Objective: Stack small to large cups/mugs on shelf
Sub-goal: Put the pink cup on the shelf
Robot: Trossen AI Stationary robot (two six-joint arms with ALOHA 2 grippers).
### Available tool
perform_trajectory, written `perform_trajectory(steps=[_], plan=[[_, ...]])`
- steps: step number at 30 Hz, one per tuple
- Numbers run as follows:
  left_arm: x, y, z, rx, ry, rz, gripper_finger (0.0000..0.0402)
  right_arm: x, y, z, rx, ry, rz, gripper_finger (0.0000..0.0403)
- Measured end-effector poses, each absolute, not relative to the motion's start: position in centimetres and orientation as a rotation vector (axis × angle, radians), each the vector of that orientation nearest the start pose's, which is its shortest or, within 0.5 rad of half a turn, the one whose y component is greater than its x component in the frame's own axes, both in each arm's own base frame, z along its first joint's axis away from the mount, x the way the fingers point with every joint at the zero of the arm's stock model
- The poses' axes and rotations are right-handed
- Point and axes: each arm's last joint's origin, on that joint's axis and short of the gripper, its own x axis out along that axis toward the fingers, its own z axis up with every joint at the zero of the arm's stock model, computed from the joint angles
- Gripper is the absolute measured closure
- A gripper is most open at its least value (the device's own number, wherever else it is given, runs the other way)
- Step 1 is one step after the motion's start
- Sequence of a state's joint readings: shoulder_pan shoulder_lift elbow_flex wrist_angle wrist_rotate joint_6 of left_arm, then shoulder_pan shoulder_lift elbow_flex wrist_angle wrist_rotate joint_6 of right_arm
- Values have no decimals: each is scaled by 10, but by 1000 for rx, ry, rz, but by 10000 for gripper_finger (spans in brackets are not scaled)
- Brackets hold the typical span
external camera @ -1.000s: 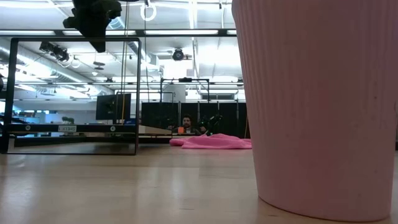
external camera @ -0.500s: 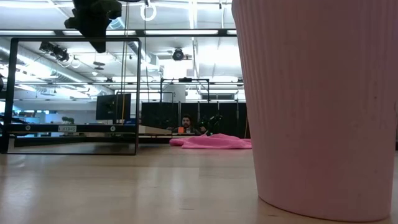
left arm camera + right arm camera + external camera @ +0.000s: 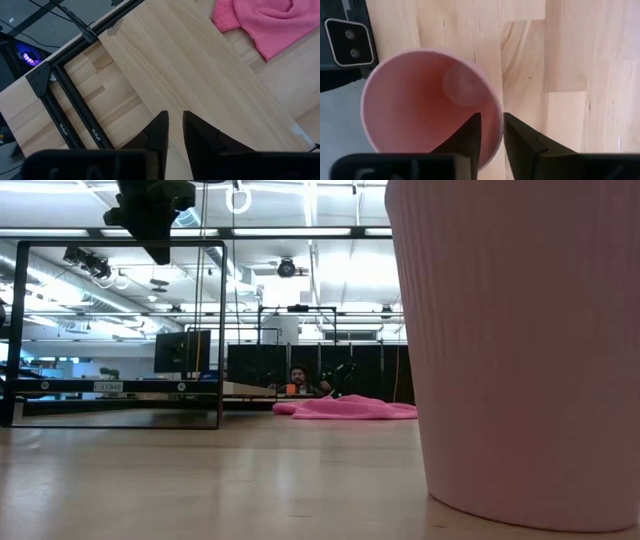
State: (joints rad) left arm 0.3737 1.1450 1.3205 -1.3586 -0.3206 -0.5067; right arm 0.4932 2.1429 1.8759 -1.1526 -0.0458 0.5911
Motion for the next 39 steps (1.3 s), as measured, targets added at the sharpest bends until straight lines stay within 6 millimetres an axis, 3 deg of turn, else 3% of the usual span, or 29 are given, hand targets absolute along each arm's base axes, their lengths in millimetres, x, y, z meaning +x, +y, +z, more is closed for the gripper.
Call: perform_trajectory(steps=[7,12,17,23,30,35,39], plan=[[162,73,358,-463,1021,905,338,384,193,224,163,1448,-2,392],[162,73,358,-463,1021,905,345,387,186,225,140,1450,10,392],[162,73,358,-456,1024,901,350,385,176,240,86,1455,13,396],[162,73,358,-453,1026,899,350,365,150,291,91,1376,-46,399],[162,73,358,-453,1025,899,353,318,95,361,173,1279,-253,400],[162,73,358,-453,1025,900,351,282,51,396,237,1211,-404,401],[162,73,358,-454,1024,900,354,265,23,415,297,1132,-462,401]])
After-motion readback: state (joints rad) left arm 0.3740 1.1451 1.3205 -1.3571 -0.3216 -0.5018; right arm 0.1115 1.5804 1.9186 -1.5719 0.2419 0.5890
